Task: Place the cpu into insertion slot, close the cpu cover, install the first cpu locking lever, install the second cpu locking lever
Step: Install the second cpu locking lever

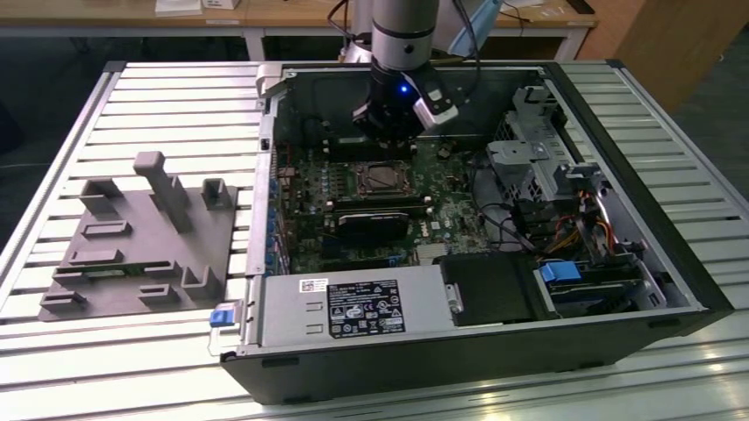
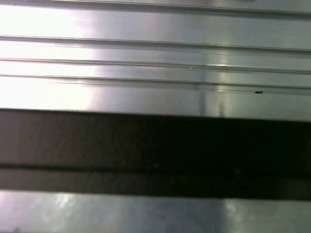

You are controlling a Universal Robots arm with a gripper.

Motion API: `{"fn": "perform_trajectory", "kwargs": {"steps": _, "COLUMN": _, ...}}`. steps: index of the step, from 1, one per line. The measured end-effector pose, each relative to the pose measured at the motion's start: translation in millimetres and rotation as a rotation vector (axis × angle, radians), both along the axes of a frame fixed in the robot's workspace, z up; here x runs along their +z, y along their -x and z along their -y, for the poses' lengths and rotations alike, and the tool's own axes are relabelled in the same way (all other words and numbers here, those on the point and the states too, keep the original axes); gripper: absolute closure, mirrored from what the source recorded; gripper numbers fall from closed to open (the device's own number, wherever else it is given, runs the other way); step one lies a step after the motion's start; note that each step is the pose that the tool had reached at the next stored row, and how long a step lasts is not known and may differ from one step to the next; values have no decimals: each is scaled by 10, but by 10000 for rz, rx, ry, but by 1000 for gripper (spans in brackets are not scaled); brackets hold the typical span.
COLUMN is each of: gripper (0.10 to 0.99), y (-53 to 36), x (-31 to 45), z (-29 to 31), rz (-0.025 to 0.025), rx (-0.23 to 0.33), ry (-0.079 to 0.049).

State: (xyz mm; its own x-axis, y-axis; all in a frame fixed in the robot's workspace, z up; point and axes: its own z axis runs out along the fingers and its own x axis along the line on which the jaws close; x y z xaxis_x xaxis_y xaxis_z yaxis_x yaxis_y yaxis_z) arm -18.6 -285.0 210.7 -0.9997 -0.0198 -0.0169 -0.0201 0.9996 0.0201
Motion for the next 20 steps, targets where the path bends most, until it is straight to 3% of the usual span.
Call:
{"fn": "perform_trajectory", "kwargs": {"steps": 10, "gripper": 980, "y": 0, "x": 0, "z": 69, "rz": 0, "rx": -1, "ry": 0}}
{"fn": "perform_trajectory", "kwargs": {"steps": 17, "gripper": 980, "y": 0, "x": 0, "z": 171, "rz": 0, "rx": 0, "ry": 0}}
{"fn": "perform_trajectory", "kwargs": {"steps": 20, "gripper": 980, "y": 1, "x": 29, "z": 184, "rz": 0, "rx": -1, "ry": 0}}
